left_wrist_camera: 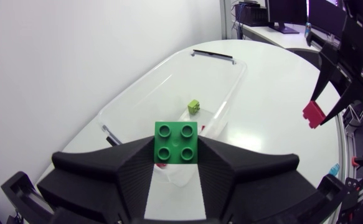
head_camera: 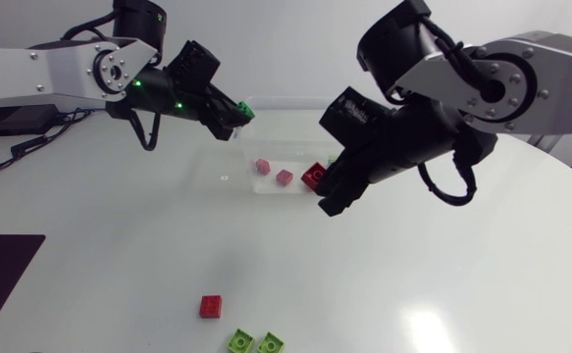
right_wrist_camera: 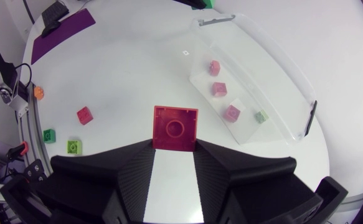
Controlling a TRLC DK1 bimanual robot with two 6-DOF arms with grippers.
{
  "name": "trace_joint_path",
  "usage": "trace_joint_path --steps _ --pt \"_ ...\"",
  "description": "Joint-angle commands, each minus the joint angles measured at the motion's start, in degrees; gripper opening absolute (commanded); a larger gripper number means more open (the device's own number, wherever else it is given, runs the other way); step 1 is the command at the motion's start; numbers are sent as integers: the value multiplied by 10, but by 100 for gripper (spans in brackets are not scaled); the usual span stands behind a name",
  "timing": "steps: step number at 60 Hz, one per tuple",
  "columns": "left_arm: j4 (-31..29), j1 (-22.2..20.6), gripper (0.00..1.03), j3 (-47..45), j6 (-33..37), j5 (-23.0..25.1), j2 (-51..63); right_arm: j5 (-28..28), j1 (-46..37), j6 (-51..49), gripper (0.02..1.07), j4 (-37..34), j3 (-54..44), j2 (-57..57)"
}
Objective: Place the duplo bricks in the container
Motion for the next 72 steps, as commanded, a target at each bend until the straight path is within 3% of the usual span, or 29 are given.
trace_joint_path --steps 1,24,27,33,37,56,72 --pt "11 -3 31 46 -17 -6 42 -1 -13 10 25 -7 1 -9" --pt "-15 -25 33 204 -29 -28 169 -12 -68 9 25 -4 40 4" --pt "-17 -28 47 217 -29 -34 183 -14 -76 10 25 -3 52 12" --pt "-20 -32 86 232 -29 -40 198 -16 -88 10 25 -1 79 33" --pt "-20 -34 98 236 -28 -45 201 -19 -92 10 25 -1 97 47" --pt "-40 -23 98 249 -35 -49 161 -23 -122 18 25 5 207 149" --pt "-109 26 98 232 -36 -49 70 -25 -131 30 25 11 315 270"
